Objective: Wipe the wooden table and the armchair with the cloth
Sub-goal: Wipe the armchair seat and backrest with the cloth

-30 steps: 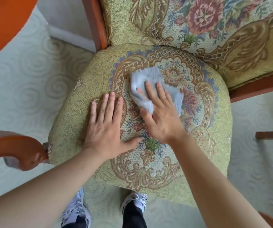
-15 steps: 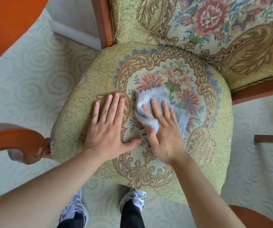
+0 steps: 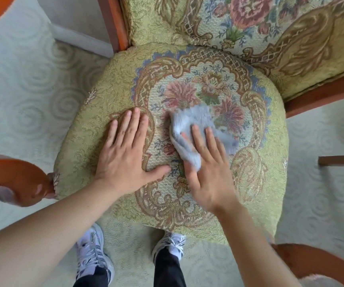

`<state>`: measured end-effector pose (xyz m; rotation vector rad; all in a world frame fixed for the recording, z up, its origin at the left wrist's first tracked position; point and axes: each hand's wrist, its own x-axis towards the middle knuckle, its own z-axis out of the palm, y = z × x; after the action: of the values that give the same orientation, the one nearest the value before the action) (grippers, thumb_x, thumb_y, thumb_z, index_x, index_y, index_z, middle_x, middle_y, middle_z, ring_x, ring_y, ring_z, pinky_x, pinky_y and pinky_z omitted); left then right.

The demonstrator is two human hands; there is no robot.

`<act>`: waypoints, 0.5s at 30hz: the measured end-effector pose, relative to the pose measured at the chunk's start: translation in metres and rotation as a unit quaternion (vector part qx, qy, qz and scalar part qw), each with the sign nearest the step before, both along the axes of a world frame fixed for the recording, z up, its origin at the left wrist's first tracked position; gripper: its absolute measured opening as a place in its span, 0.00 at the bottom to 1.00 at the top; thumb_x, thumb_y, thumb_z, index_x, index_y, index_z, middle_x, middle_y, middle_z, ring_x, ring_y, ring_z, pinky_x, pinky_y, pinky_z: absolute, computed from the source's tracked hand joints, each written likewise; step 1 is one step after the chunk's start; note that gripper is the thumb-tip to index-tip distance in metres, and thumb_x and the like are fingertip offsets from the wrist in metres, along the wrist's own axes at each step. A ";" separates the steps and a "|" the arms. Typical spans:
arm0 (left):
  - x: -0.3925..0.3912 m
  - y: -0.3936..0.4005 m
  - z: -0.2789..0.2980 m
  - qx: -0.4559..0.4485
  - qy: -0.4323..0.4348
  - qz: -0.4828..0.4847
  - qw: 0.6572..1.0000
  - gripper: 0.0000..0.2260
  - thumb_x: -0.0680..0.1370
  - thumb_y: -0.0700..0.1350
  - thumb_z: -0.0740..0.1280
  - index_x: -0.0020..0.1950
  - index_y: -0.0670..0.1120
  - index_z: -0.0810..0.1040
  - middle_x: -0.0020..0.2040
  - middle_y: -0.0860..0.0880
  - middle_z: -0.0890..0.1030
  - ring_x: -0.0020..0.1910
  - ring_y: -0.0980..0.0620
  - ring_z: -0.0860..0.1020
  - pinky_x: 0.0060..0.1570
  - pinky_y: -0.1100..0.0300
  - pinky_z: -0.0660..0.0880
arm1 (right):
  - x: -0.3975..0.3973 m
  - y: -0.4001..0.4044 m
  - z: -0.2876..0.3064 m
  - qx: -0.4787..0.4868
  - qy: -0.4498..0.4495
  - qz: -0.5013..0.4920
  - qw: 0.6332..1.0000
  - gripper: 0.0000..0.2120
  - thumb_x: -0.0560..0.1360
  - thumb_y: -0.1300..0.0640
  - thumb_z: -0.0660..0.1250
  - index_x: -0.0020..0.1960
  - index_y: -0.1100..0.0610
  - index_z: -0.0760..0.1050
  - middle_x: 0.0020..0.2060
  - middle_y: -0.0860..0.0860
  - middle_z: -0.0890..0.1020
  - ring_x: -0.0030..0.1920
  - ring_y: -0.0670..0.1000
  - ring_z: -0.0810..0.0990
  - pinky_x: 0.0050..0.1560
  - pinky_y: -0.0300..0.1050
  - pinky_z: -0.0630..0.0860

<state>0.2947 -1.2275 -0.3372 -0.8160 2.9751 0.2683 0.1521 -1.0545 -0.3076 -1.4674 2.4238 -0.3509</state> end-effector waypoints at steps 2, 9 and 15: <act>-0.002 -0.001 0.000 0.001 -0.004 -0.009 1.000 0.55 0.71 0.81 0.44 0.82 0.39 0.46 0.83 0.39 0.44 0.82 0.44 0.43 0.79 0.41 0.48 | 0.018 0.039 0.002 -0.002 0.001 -0.040 0.999 0.26 0.83 0.49 0.47 0.80 0.52 0.58 0.82 0.50 0.52 0.81 0.56 0.44 0.80 0.57 0.46; -0.049 -0.006 0.001 -0.001 0.002 -0.033 0.999 0.55 0.71 0.81 0.42 0.82 0.41 0.38 0.82 0.42 0.36 0.81 0.46 0.36 0.80 0.43 0.44 | -0.009 0.072 0.021 -0.129 -0.137 -0.371 0.909 0.29 0.82 0.40 0.45 0.78 0.49 0.63 0.78 0.44 0.62 0.79 0.41 0.53 0.77 0.39 0.53; -0.069 -0.007 -0.003 -0.035 0.021 -0.025 0.999 0.55 0.71 0.81 0.46 0.82 0.39 0.43 0.83 0.41 0.41 0.82 0.45 0.41 0.79 0.41 0.49 | -0.096 0.034 0.046 -0.314 -0.068 -0.617 0.718 0.24 0.79 0.47 0.51 0.27 0.45 0.73 0.21 0.37 0.74 0.23 0.38 0.68 0.25 0.37 0.64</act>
<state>0.2256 -1.2343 -0.3405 -0.7515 3.0542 0.1835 0.0563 -1.0203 -0.2619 0.3838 2.8703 -1.5652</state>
